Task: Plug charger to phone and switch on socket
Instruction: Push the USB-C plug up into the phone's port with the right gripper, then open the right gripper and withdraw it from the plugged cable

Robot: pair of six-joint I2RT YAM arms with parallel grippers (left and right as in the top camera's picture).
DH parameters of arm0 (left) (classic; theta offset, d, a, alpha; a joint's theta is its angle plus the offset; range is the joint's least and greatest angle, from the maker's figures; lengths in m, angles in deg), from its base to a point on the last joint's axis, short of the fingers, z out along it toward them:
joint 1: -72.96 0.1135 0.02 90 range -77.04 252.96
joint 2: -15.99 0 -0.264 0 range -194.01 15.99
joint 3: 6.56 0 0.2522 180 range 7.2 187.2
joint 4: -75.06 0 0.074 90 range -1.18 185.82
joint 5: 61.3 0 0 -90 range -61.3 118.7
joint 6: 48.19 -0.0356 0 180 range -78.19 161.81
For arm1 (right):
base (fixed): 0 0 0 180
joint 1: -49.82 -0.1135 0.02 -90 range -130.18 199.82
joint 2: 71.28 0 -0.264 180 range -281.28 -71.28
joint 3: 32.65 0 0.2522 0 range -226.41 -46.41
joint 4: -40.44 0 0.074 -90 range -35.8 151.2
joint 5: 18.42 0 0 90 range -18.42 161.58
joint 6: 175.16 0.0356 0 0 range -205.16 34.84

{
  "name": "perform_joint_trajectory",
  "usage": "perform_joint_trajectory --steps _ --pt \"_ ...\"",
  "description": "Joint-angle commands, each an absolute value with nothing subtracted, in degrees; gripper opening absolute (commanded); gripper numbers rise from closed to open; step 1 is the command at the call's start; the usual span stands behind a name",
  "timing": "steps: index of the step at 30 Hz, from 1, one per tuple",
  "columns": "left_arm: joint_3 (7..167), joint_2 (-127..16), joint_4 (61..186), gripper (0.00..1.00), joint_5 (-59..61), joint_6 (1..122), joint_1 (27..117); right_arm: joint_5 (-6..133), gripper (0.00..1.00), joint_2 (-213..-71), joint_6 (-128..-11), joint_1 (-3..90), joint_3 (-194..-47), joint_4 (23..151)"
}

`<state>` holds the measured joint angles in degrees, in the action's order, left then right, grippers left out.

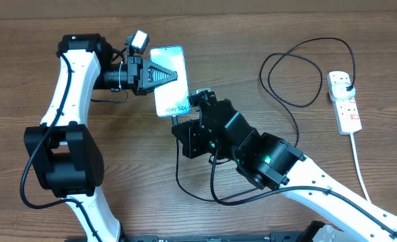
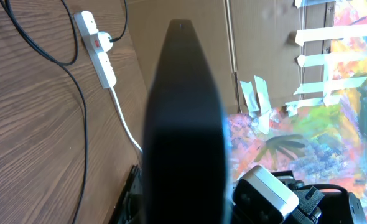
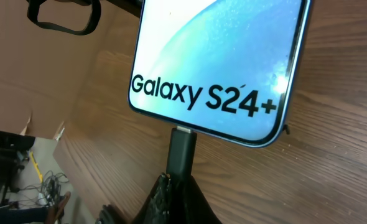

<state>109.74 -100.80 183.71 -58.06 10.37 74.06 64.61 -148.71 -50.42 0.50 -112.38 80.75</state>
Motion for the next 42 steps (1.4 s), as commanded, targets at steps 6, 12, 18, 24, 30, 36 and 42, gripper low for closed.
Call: perform_joint_trajectory --steps 6,12,18,24,30,36,42 --pt "110.4 -99.3 184.5 0.04 -54.2 10.3 72.0 71.0 0.04 -148.5 -51.2 3.3 -113.9 76.3" --pt "110.4 -99.3 184.5 0.04 -52.3 10.3 72.0 71.0 0.04 -148.5 -51.2 3.3 -113.9 76.9" --pt "110.4 -99.3 184.4 0.04 -52.3 10.3 72.0 70.1 0.07 -148.5 -51.2 3.3 -113.9 77.7" --pt "110.4 -99.3 183.1 0.04 -51.6 10.3 72.0 65.4 0.83 -147.0 -51.2 5.0 -113.9 81.6" --pt "110.4 -99.3 182.4 0.04 -48.6 10.3 72.0 60.7 0.91 -144.1 -52.9 9.2 -113.9 88.5" --pt "110.4 -99.4 181.3 0.04 -47.9 10.3 71.5 61.5 1.0 -144.0 -52.9 12.2 -113.9 98.4" --pt "110.4 -99.4 180.3 0.04 -45.1 10.6 71.4 64.3 1.0 -144.1 -52.8 12.5 -113.9 107.7"
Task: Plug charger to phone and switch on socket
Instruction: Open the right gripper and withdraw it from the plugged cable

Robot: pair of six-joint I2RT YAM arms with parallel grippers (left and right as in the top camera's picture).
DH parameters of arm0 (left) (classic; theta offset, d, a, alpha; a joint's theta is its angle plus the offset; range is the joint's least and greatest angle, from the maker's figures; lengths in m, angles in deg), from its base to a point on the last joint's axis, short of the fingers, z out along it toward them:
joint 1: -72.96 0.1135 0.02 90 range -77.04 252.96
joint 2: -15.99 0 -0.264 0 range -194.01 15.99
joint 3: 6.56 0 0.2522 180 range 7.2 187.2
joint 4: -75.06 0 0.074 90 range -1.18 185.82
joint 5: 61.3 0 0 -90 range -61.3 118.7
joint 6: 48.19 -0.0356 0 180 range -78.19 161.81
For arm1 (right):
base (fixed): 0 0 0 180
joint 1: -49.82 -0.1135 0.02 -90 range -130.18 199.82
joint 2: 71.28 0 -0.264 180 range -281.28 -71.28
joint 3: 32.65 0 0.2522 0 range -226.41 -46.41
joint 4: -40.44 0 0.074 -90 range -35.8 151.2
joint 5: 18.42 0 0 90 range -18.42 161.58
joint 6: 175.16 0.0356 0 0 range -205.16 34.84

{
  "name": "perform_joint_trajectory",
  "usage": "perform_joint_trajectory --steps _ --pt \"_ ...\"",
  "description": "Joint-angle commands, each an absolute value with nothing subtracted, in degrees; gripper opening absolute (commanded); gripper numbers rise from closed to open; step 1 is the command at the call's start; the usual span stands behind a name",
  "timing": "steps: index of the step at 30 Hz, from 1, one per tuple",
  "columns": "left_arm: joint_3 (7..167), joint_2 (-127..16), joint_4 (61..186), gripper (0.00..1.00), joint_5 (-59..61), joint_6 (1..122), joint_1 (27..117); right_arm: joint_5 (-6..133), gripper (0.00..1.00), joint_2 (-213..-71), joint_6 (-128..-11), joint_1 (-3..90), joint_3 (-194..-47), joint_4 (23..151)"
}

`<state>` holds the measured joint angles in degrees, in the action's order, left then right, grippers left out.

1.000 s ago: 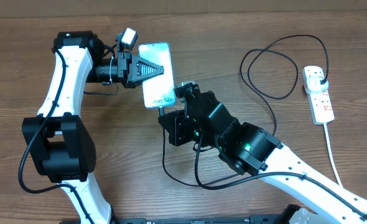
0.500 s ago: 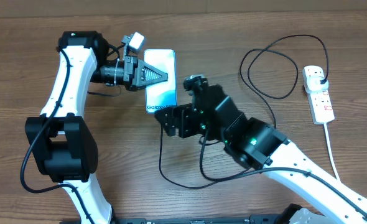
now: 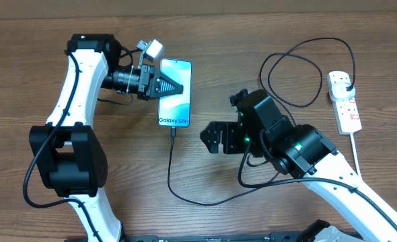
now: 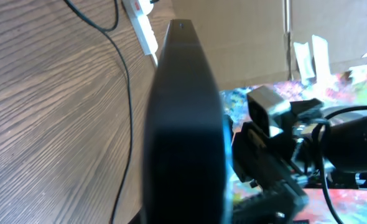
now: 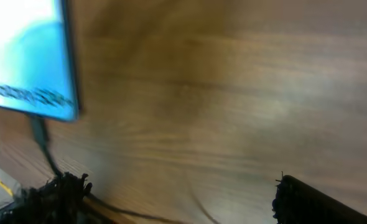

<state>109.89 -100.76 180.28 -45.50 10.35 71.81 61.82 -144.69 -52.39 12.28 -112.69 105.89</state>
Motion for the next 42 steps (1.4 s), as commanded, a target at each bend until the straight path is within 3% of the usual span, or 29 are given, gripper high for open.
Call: perform_joint_trajectory --steps 1,22,42 --pt "110.4 -99.4 180.3 0.04 -43.9 11.2 71.4 66.4 1.0 -144.1 -52.4 12.5 -113.9 109.3" --pt "110.4 -99.4 179.3 0.04 -36.4 12.3 63.7 71.7 1.0 -146.5 -52.0 12.8 -113.9 113.6" --pt "110.4 -99.8 176.6 0.04 -32.1 13.9 62.4 71.5 1.0 -147.5 -52.1 20.0 -113.9 113.3"
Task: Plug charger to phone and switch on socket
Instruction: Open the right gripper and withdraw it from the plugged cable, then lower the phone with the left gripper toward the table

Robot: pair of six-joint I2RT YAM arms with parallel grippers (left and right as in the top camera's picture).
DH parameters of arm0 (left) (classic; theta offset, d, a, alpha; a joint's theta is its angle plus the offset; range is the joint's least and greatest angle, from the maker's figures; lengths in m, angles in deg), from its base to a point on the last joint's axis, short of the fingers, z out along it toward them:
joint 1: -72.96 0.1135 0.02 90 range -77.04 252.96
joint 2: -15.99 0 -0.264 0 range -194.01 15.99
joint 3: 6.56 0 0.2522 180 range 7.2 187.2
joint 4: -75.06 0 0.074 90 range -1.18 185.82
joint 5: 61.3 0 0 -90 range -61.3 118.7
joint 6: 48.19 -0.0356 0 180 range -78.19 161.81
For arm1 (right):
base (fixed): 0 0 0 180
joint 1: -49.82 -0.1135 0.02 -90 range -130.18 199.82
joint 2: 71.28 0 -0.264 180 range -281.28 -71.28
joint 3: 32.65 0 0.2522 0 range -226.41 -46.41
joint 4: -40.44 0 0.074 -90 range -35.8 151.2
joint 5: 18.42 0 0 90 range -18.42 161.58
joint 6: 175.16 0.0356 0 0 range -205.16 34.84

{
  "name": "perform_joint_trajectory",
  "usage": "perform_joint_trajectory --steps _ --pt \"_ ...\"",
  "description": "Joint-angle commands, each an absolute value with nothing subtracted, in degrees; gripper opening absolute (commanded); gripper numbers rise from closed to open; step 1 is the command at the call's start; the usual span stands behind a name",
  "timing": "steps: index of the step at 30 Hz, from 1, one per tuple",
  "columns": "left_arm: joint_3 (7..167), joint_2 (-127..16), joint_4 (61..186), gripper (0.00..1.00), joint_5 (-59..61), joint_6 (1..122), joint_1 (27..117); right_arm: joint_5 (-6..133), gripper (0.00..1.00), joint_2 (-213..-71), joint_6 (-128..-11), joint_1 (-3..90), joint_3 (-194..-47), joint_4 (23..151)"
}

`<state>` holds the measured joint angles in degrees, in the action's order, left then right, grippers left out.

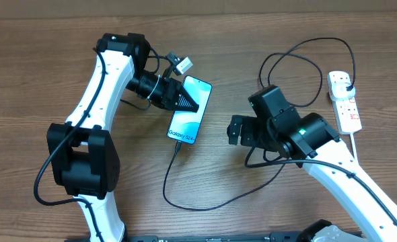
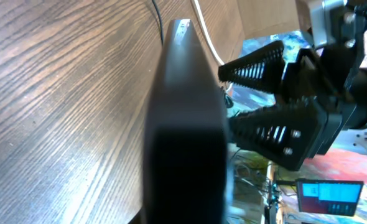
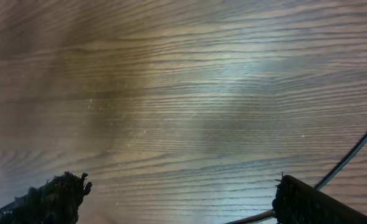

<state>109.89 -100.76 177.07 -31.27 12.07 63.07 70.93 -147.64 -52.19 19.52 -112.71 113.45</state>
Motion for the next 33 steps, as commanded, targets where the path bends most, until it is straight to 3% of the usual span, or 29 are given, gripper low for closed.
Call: perform_joint_trajectory --steps 1,20,33 --pt "110.4 -99.9 176.0 0.04 -32.1 14.7 62.4 71.5 1.0 -147.5 -52.3 20.0 -113.9 113.3" --pt "108.4 -100.9 165.0 0.04 -23.1 35.8 61.0 71.5 1.0 -147.5 -52.2 20.0 -113.9 113.2" --pt "96.7 -100.9 151.3 0.04 -23.1 46.3 59.4 71.5 1.0 -147.6 -52.2 20.0 -113.9 113.1"
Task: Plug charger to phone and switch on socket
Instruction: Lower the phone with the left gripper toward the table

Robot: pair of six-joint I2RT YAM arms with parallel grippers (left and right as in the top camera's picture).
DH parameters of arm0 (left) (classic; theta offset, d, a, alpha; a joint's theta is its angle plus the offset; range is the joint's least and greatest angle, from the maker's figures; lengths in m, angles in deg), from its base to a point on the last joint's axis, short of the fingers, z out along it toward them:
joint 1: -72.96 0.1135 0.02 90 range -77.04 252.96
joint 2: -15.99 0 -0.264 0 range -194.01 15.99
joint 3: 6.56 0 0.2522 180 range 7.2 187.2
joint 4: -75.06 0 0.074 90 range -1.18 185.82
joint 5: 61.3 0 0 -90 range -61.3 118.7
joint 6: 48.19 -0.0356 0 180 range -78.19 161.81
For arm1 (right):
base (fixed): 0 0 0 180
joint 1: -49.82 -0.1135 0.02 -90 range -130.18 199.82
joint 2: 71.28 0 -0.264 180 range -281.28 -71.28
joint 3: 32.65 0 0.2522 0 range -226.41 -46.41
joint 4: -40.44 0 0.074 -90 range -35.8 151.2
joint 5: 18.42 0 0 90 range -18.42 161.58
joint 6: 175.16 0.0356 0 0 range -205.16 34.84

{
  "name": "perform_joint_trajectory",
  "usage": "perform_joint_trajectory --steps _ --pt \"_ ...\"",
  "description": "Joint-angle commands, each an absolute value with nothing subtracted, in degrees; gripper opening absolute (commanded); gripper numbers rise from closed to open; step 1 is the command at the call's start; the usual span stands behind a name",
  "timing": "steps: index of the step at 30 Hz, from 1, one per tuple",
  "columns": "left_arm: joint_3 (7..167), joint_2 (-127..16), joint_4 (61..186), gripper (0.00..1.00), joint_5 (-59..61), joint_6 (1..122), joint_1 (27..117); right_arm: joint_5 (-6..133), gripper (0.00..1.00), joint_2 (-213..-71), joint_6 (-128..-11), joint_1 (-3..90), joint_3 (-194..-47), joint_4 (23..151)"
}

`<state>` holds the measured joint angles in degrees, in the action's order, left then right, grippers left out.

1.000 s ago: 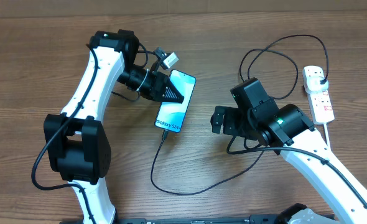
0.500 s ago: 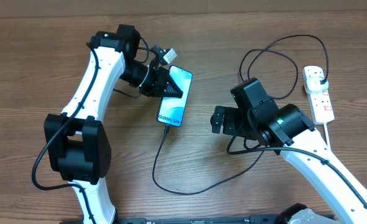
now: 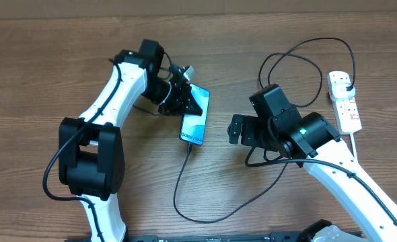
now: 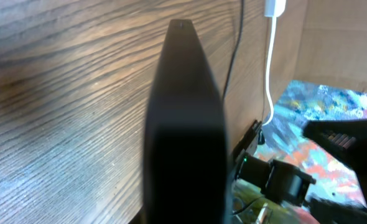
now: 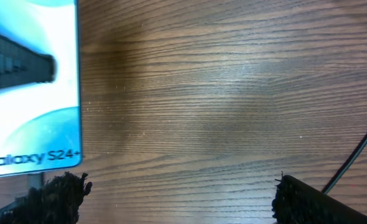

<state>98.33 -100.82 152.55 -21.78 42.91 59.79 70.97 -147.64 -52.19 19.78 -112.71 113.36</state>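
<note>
A phone [image 3: 194, 115] with a lit blue "Galaxy S24+" screen is in my left gripper [image 3: 185, 101], which is shut on its upper half at the table's middle. A black charger cable [image 3: 183, 183] is plugged into its lower end and loops over the table to a white socket strip [image 3: 344, 101] at the far right. In the left wrist view the phone's dark edge [image 4: 186, 124] fills the middle. My right gripper [image 3: 233, 130] is open, just right of the phone, with nothing in it. In the right wrist view the phone [image 5: 31, 87] lies ahead-left of the open gripper [image 5: 180, 199].
The cable makes wide loops near the front [image 3: 205, 216] and back right [image 3: 299, 74]. The strip's white lead [image 3: 360, 168] runs along the right edge. Cardboard stands behind the wooden table [image 3: 37, 67].
My left arm has shifted the phone a little to the right and turned it more upright. It now shows in the right wrist view. The right arm has barely moved.
First my right gripper was shut on the charger plug at the phone's lower edge, with the left gripper holding the phone. Then the right gripper was open and away to the right, the cable left in the phone. The left arm has since carried the phone rightward.
</note>
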Motion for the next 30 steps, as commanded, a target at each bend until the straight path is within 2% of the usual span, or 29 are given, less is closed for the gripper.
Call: perform_joint_trajectory --steps 1,15,21,30 --pt "95.9 -100.9 150.1 0.04 -22.9 46.7 59.4 71.5 1.0 -147.6 -52.2 20.0 -113.9 113.1" --pt "90.7 -100.9 140.8 0.04 -18.4 54.9 59.4 71.5 1.0 -147.6 -52.2 20.0 -113.9 113.1" --pt "89.6 -100.9 139.9 0.04 -8.8 61.9 59.4 71.5 1.0 -147.6 -52.2 20.0 -113.9 113.3" --pt "89.3 -100.9 139.0 0.04 -6.2 62.2 59.4 71.5 1.0 -147.6 -52.2 20.0 -113.9 113.5"
